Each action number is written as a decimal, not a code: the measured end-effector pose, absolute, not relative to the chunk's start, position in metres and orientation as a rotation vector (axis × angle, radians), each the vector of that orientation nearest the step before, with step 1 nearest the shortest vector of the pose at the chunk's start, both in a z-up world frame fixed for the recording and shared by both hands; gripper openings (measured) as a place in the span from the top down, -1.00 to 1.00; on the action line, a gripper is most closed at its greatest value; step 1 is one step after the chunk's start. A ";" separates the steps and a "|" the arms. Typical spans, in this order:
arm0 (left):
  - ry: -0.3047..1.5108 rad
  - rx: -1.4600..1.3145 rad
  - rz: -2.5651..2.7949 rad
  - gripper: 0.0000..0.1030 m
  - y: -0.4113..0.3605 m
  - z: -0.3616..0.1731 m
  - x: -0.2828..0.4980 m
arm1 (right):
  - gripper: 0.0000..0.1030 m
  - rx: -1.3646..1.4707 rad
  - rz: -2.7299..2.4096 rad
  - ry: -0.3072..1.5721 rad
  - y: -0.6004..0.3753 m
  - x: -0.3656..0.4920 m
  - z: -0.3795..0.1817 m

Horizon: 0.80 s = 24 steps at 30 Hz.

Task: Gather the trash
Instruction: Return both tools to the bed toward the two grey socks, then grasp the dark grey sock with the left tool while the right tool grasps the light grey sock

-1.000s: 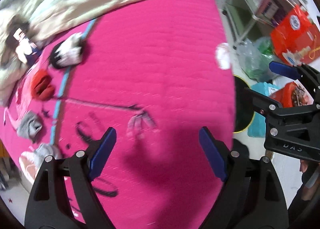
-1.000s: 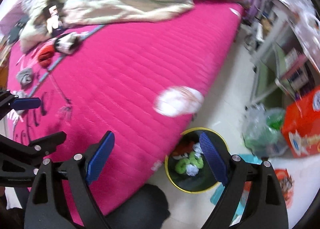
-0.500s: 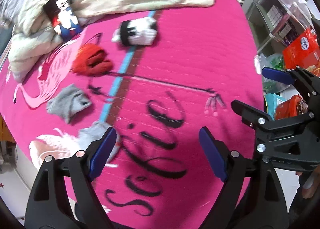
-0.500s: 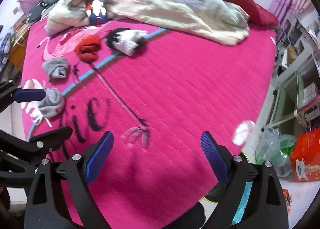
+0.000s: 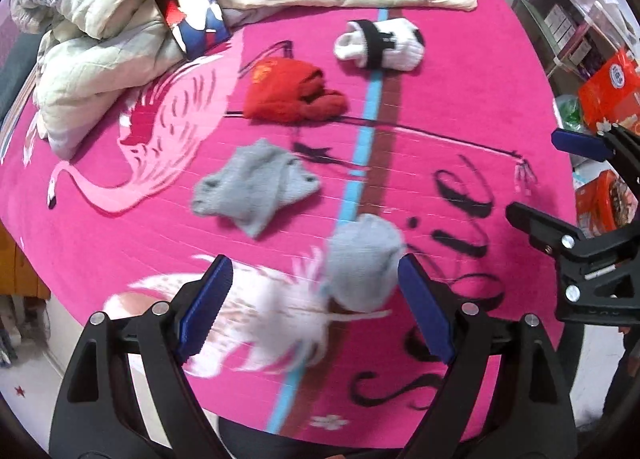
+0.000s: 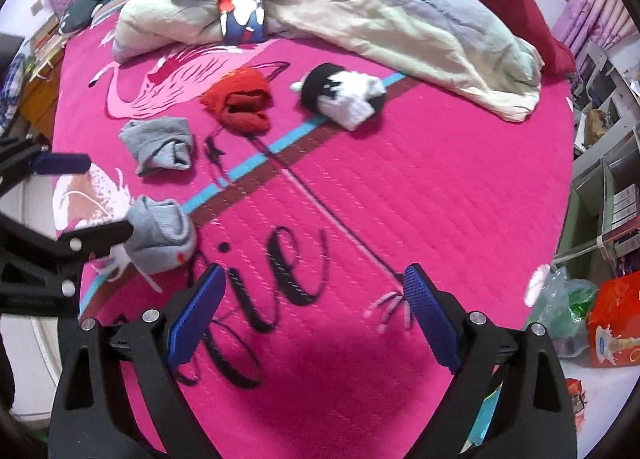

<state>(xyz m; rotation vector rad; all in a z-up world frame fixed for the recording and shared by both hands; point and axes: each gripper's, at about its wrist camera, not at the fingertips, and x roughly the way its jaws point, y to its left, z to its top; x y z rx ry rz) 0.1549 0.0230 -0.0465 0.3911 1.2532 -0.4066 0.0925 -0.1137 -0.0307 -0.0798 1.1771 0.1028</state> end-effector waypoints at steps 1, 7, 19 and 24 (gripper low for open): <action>1.246 0.406 -0.410 -0.64 0.028 -0.047 0.159 | -0.69 -0.080 0.104 1.182 -0.108 0.094 -0.031; 1.207 0.505 -0.439 -0.72 0.040 -0.051 0.178 | -0.72 -0.094 0.104 1.202 -0.082 0.096 -0.035; 1.223 0.598 -0.548 -0.76 0.041 -0.077 0.210 | -0.75 -0.139 0.167 1.277 -0.030 0.091 -0.057; 1.235 0.617 -0.558 -0.76 0.035 -0.090 0.218 | -0.75 -0.140 0.175 1.297 -0.018 0.095 -0.066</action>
